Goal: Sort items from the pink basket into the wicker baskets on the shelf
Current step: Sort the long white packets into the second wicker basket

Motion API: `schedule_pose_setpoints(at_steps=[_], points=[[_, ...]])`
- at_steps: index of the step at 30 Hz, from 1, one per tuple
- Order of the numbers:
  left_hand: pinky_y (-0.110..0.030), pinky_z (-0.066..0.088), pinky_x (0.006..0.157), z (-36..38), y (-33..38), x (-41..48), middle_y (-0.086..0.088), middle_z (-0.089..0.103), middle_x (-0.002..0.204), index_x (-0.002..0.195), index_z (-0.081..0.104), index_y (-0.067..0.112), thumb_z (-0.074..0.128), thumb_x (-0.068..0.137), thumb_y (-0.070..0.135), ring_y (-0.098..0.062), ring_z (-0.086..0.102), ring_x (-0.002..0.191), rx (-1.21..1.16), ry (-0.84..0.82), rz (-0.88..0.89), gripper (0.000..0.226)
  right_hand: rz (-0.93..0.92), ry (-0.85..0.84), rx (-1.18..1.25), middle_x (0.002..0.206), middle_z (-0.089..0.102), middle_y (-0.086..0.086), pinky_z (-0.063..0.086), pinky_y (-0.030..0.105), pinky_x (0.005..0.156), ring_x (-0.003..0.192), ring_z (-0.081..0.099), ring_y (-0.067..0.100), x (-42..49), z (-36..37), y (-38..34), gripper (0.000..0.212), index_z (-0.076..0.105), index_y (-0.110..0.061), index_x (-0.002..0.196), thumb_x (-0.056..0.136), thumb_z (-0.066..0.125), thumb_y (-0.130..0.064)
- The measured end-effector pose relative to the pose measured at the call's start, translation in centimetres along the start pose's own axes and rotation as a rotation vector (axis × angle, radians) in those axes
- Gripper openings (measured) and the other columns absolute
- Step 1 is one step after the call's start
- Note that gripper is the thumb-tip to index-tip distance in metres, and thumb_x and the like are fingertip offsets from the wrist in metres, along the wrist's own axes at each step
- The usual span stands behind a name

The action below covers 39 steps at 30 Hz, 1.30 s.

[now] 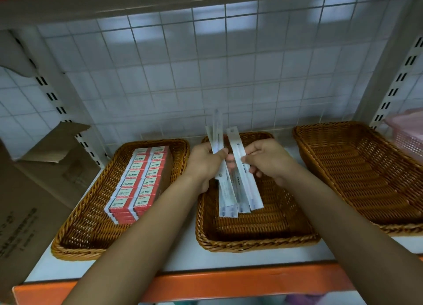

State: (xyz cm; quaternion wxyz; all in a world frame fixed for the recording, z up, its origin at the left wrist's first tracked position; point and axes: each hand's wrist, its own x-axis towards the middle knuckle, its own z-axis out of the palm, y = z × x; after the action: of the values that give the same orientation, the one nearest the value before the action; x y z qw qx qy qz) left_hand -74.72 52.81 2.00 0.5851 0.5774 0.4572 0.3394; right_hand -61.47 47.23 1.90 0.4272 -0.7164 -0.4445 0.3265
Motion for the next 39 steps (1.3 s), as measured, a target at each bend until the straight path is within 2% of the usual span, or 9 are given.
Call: schedule_pose_setpoints(at_steps=[4,8,15,19,24,29,32,35,39], points=[[-0.024,0.051,0.05,0.4,-0.1,-0.1,-0.005,0.056,0.077,0.099,0.05,0.013,0.042,0.1,0.011,-0.013,0.055,0.056,0.066,0.014,-0.014,0.008,0.179,-0.014,-0.099,0.079,0.06,0.012,0.046,0.021,0.04,0.055,0.058,0.014,1.1,-0.1,0.8,0.01,0.054,-0.005,0.102,0.092,0.056,-0.006],[-0.026,0.038,0.047,0.7,-0.2,0.0,-0.001,0.044,0.066,0.102,0.049,0.013,0.038,0.102,0.026,-0.012,0.042,0.051,0.081,0.01,-0.021,0.018,0.251,-0.069,-0.18,0.079,0.059,0.011,0.048,0.02,0.039,0.054,0.06,0.015,1.7,0.7,1.1,0.013,0.05,-0.011,0.083,0.092,0.055,-0.002],[-0.024,0.056,0.051,0.6,0.2,-0.7,-0.008,0.057,0.083,0.1,0.055,0.007,0.037,0.1,0.009,-0.015,0.058,0.059,0.005,-0.038,-0.09,0.018,0.249,-0.04,-0.291,0.081,0.064,0.013,0.06,0.037,0.069,0.068,0.068,0.025,2.3,1.5,1.3,0.021,0.047,-0.013,0.076,0.089,0.058,-0.002],[-0.027,0.058,0.062,0.5,0.0,-0.7,-0.009,0.061,0.081,0.099,0.058,0.004,0.046,0.098,0.006,-0.017,0.066,0.064,-0.046,-0.076,-0.099,0.012,0.16,-0.004,-0.27,0.085,0.066,0.015,0.055,0.033,0.061,0.063,0.061,0.022,1.9,1.1,1.0,0.012,0.053,-0.009,0.081,0.092,0.051,-0.007],[-0.027,0.057,0.055,0.7,-0.1,-0.6,-0.011,0.063,0.077,0.088,0.06,0.005,0.051,0.096,0.006,-0.013,0.064,0.053,-0.006,-0.085,-0.036,0.011,0.018,0.006,0.185,0.07,0.055,0.004,0.041,0.018,0.04,0.051,0.05,0.009,0.9,0.5,-0.5,0.017,0.06,-0.01,0.088,0.097,0.049,-0.02],[-0.027,0.057,0.058,1.1,-0.8,-0.7,-0.017,0.07,0.08,0.089,0.066,0.011,0.065,0.088,0.012,-0.011,0.067,0.058,0.347,-0.118,0.24,0.001,0.014,-0.007,0.041,0.06,0.058,0.004,0.039,0.017,0.039,0.045,0.049,0.01,0.8,0.4,-0.8,0.027,0.059,-0.009,0.074,0.091,0.061,-0.031],[-0.032,0.059,0.07,1.1,-0.9,-0.6,-0.015,0.072,0.088,0.096,0.067,0.006,0.064,0.089,0.008,-0.015,0.069,0.067,0.296,-0.203,0.183,0.008,0.062,-0.02,0.089,0.061,0.056,0.006,0.038,0.02,0.041,0.047,0.046,0.012,0.8,0.1,-0.7,0.026,0.058,-0.009,0.072,0.09,0.063,-0.028],[-0.027,0.058,0.064,1.2,-0.6,-0.8,-0.012,0.07,0.087,0.1,0.064,0.005,0.055,0.094,0.006,-0.016,0.068,0.065,0.142,-0.235,0.06,0.011,0.055,0.085,0.083,0.068,0.059,0.004,0.043,0.022,0.044,0.053,0.052,0.013,1.0,-0.3,-0.3,0.022,0.061,-0.011,0.084,0.088,0.064,-0.033],[-0.021,0.053,0.05,1.1,0.0,-0.7,-0.007,0.067,0.076,0.089,0.063,0.004,0.056,0.094,0.007,-0.007,0.063,0.05,0.085,-0.168,0.028,0.009,-0.237,0.379,-0.298,0.118,0.054,0.007,0.042,0.026,0.073,0.098,0.057,0.022,1.4,-0.9,0.4,0.044,0.046,-0.012,0.129,0.09,0.061,-0.026]])
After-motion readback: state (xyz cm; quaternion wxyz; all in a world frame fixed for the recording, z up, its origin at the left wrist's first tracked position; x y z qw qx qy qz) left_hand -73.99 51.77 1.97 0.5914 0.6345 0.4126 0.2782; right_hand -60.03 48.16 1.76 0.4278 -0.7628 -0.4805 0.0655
